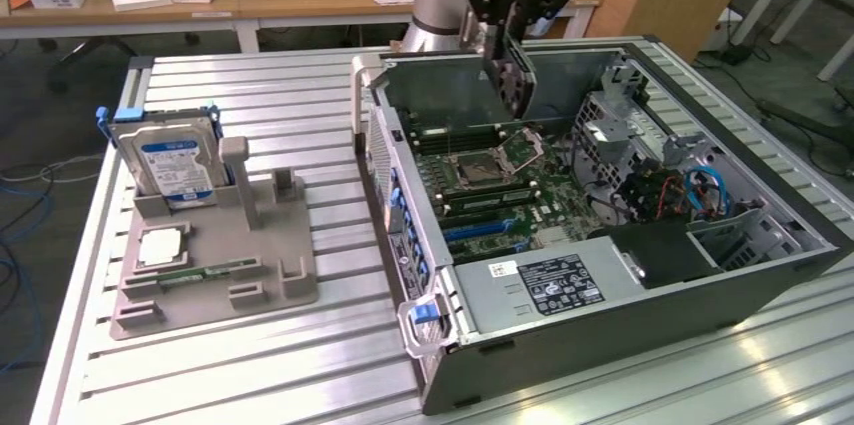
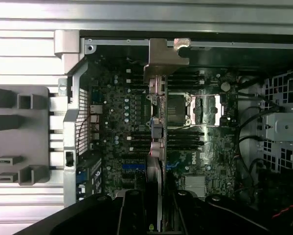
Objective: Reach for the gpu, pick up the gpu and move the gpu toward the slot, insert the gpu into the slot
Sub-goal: 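Pick up the gpu and move the gpu toward the slot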
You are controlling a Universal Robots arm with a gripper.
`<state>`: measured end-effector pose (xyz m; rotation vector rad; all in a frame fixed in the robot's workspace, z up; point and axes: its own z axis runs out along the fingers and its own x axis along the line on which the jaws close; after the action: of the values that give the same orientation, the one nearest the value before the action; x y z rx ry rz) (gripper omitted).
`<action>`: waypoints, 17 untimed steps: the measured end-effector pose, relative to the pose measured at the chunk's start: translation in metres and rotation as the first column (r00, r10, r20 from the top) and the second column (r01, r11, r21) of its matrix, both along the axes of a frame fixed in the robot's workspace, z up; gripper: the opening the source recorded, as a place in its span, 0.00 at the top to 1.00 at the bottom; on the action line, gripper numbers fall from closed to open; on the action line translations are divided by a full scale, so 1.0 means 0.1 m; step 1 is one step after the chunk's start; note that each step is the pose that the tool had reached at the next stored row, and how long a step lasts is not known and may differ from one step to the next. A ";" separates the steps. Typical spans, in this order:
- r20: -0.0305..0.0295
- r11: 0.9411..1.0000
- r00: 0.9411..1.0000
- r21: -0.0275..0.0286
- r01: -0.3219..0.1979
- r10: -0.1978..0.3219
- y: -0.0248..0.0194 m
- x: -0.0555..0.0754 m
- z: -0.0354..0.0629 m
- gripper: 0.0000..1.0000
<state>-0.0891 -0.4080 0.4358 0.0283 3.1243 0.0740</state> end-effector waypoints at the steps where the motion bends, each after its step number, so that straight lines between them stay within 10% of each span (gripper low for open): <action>1: 0.000 1.000 1.000 0.000 0.000 0.000 0.000 0.04 -0.001 0.74; 17: 0.000 1.000 1.000 0.000 0.000 0.000 0.000 0.72 -0.018 0.74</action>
<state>-0.0172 -0.4080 0.4340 0.0290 3.1243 0.0741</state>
